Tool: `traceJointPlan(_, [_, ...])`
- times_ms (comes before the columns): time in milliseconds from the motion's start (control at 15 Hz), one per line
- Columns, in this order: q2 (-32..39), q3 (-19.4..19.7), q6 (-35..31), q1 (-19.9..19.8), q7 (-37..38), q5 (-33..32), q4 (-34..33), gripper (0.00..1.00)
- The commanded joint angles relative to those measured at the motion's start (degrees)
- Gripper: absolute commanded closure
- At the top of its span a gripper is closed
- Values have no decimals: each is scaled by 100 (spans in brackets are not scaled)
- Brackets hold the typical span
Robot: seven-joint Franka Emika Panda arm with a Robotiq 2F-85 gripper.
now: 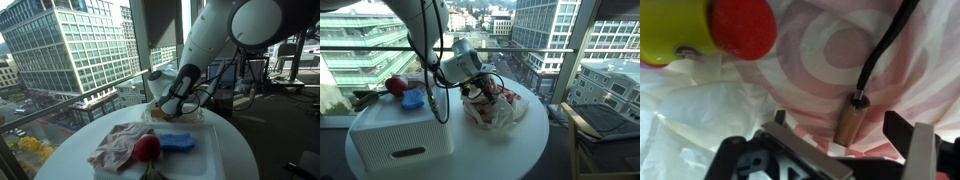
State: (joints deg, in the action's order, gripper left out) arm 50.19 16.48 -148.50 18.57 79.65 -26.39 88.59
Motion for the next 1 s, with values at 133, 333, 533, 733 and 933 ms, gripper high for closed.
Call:
traceJointPlan(133, [93, -65, 152, -12, -105, 337, -502, 0])
traceJointPlan(333, [147, -181, 269, -92, -113, 582, -542, 0])
traceJointPlan(533, [-38, -459, 335, -221, -306, 930, -421, 0])
traceJointPlan(733, [93, -544, 291, -236, -362, 1141, -560, 0])
traceJointPlan(933, [279, -382, 315, -156, -305, 1056, -701, 0])
